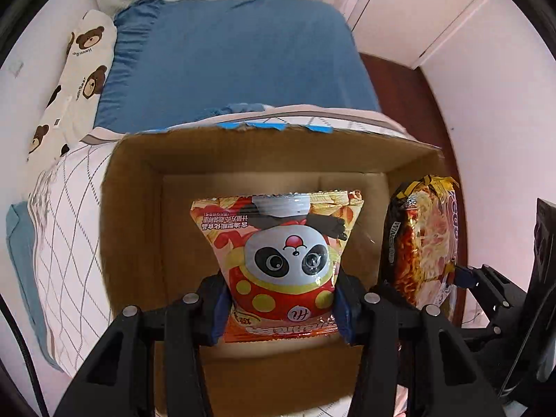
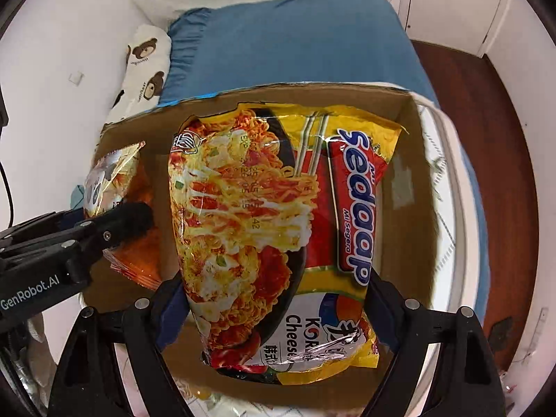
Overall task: Organize snacks
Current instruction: 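Carry both packets into the cardboard box and open both tools, then lower both tools back to the snack pile beside the box, then grasp the yellow chip bag with left tool while right tool grasps the potato-ball bag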
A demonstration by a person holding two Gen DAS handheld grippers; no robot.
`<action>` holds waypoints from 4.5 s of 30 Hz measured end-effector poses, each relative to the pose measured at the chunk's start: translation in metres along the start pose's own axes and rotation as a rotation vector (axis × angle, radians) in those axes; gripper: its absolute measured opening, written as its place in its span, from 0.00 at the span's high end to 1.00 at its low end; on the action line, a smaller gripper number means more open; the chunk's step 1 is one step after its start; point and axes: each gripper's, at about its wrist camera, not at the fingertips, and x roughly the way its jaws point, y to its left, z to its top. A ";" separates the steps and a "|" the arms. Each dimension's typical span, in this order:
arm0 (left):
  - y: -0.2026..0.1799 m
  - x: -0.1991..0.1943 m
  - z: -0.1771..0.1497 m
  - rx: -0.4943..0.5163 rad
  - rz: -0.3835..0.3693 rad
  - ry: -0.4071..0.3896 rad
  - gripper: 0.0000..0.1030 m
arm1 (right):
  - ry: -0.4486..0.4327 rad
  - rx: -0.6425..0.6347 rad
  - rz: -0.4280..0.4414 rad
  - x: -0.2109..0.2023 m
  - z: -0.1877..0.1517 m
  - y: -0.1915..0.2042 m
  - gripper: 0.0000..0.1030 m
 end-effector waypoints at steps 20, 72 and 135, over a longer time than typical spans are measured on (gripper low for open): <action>0.016 0.021 -0.008 -0.038 0.032 -0.059 0.11 | -0.045 0.041 -0.089 0.002 -0.012 -0.001 0.04; 0.000 0.092 -0.201 -0.187 0.013 0.086 0.19 | -0.158 0.102 -0.129 0.023 -0.220 -0.013 0.13; -0.048 -0.059 -0.234 -0.015 -0.171 -0.161 0.59 | -0.167 0.104 0.221 -0.081 -0.227 -0.013 0.57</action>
